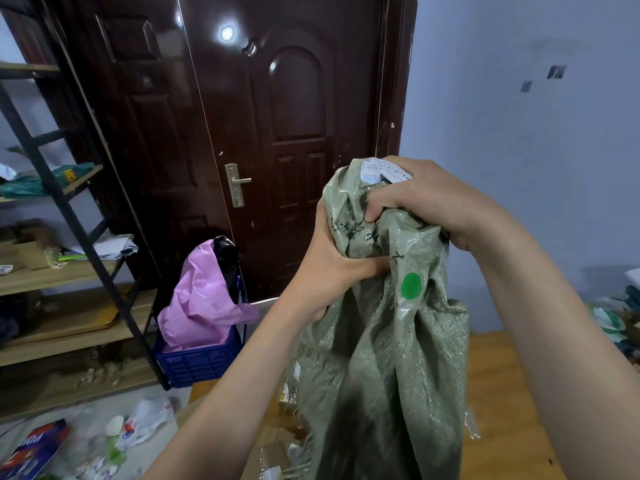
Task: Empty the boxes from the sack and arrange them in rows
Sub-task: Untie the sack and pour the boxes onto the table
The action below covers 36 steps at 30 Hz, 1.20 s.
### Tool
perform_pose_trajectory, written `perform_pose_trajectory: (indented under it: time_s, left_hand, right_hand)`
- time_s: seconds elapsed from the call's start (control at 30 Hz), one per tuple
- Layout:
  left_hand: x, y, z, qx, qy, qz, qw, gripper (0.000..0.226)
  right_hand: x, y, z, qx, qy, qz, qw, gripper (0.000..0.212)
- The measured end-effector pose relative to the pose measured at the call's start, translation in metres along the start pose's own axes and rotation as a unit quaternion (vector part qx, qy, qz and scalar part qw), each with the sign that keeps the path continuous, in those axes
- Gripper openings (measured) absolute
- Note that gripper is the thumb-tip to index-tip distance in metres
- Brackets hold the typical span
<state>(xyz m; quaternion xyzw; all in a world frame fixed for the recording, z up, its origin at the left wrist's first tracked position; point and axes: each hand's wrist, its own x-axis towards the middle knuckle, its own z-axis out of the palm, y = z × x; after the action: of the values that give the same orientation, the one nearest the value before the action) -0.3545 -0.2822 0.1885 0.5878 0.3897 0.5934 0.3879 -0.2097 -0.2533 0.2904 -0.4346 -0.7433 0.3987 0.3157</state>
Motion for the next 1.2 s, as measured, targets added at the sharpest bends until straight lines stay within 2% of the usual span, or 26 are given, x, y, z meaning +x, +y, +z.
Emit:
perform_pose_trajectory:
  time_s: [0.13,0.27,0.37,0.43,0.63,0.67,0.77,0.83,1.1,1.2]
  left_hand:
    - [-0.001,-0.002,-0.008,0.003,-0.04,-0.004,0.999,0.108]
    - [-0.004,-0.003,-0.018,0.031,-0.08,-0.019,0.996,0.127]
    - [-0.006,-0.001,-0.022,0.072,-0.077,0.01,0.994,0.147]
    - [-0.008,0.001,-0.02,0.081,-0.08,0.026,0.993,0.15]
    - [-0.01,0.003,-0.011,0.073,-0.031,0.066,0.995,0.137]
    - [-0.01,0.004,-0.01,0.076,-0.025,0.069,0.994,0.133]
    - [-0.008,0.006,-0.01,0.092,-0.004,0.075,0.993,0.121]
    - [-0.007,0.007,-0.009,0.096,0.008,0.078,0.992,0.117]
    - [-0.003,0.008,-0.014,0.087,0.003,0.068,0.994,0.112]
    - [-0.004,0.0,-0.013,0.082,0.0,0.055,0.995,0.111]
  right_hand:
    - [0.001,0.001,0.0,0.009,-0.004,0.008,1.0,0.039]
    - [0.002,0.004,0.001,0.017,-0.013,0.017,1.0,0.039]
    - [0.004,0.007,0.004,0.029,-0.003,0.022,0.999,0.037]
    - [0.004,0.008,0.006,0.044,0.001,0.021,0.999,0.037]
    - [0.008,0.014,0.015,0.114,-0.014,0.083,0.99,0.054]
    - [0.008,0.015,0.015,0.136,-0.032,0.096,0.985,0.051]
    - [0.003,0.014,0.012,0.183,-0.086,0.118,0.972,0.022]
    - [0.001,0.014,0.009,0.185,-0.104,0.121,0.97,0.017]
    - [-0.005,0.012,0.001,0.066,-0.109,0.122,0.984,0.035]
    - [-0.004,0.016,0.001,-0.016,-0.041,0.087,0.995,0.046]
